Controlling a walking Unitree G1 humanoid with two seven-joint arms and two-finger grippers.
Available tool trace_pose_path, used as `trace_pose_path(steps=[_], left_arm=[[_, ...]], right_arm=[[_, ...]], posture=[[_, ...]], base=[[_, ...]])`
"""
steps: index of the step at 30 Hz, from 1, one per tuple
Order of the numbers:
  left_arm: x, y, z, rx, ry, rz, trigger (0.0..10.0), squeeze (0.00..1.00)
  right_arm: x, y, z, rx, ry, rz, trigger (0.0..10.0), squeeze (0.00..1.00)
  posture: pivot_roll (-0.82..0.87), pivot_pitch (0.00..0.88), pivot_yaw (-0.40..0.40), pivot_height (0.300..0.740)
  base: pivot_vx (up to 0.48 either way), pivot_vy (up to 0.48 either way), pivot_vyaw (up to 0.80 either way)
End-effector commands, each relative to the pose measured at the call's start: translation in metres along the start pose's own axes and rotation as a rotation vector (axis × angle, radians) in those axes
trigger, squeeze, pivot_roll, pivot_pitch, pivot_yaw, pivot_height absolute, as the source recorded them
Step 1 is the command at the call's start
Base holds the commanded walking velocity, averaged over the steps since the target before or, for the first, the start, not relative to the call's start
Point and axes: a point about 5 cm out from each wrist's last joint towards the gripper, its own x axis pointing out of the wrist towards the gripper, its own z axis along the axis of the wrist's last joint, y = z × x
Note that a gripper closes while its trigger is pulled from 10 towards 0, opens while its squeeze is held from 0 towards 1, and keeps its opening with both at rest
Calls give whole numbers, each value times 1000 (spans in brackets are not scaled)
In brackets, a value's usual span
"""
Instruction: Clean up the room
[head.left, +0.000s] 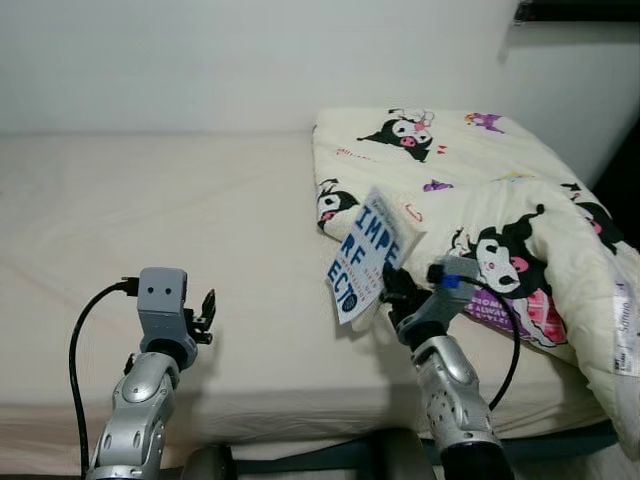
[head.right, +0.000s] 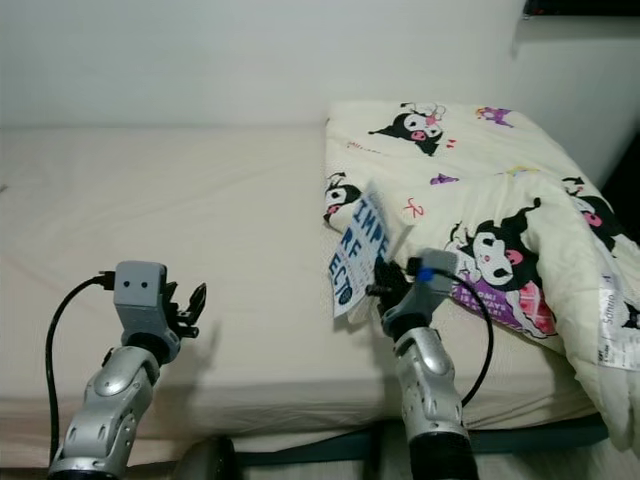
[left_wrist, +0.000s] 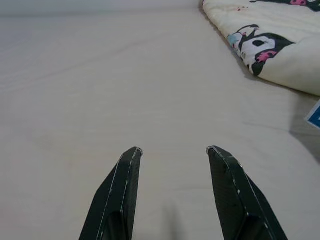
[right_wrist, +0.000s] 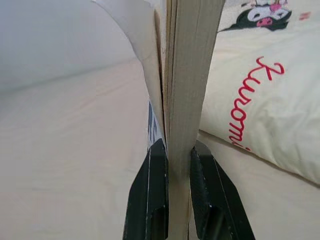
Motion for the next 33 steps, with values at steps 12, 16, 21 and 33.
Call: trace_pose_path(steps=[12, 16, 21, 33], left_arm=[[2, -9, 1, 4, -7, -15, 10000, 0], [2, -10, 8, -16, -36, -20, 10000, 0], [4, -9, 11, -46, -53, -17, 10000, 0], [4, -16, 13, -68, -59, -28, 10000, 0]], right_arm=[[-2, 4, 10, -105, -63, -17, 10000, 0], [-2, 2, 11, -136, -63, -34, 10000, 0], [-4, 2, 11, -144, -62, -40, 10000, 0], [-8, 2, 6, -182, -49, -24, 10000, 0]], posture=[[16, 9, -40, 634], [15, 0, -35, 654], [12, 0, -36, 669], [14, 0, -41, 724]], base=[[0, 0, 0], [0, 0, 0], [0, 0, 0], [0, 0, 0]])
